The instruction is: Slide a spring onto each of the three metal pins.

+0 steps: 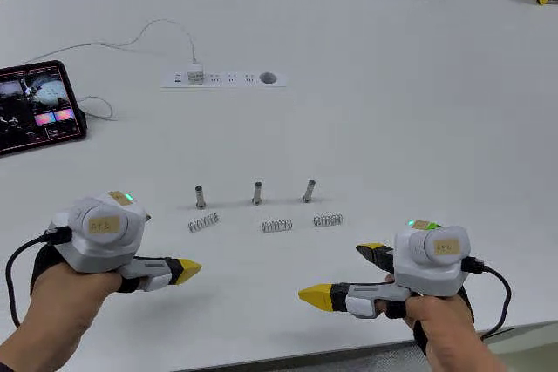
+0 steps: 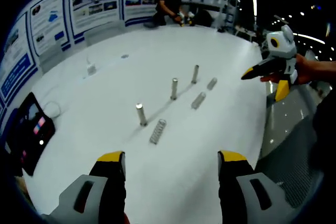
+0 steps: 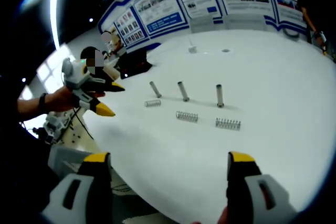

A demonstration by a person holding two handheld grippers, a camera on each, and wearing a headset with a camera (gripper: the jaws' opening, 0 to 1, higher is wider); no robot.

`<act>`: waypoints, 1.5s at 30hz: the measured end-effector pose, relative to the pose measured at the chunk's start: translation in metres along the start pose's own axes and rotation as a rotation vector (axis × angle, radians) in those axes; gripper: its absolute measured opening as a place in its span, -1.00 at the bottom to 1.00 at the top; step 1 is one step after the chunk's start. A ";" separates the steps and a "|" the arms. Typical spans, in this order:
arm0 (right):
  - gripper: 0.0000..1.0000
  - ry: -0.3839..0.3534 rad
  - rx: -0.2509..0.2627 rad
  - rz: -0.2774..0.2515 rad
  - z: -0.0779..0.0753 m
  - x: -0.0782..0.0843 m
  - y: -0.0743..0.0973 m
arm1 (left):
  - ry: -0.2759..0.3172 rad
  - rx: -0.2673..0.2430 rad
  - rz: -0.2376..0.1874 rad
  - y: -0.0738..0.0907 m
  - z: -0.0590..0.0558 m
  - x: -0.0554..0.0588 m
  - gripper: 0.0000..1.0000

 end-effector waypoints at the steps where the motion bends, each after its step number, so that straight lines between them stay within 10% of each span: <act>1: 0.86 -0.002 0.001 -0.001 0.000 0.000 0.000 | -0.006 0.006 0.002 -0.002 0.000 -0.002 0.46; 45: 0.83 -0.035 0.002 0.004 -0.006 0.002 0.004 | 0.031 0.055 0.045 -0.077 0.027 -0.015 -0.36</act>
Point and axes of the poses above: the centre of the closed fingertips' face, and the gripper's own axes: y roughly backward along the fingers, z roughly to its left, x roughly out of its underside, the point moved 9 cm from there along y, roughly backward along the fingers, and after that the axes turned 8 degrees about z, right-handed, at the moved point
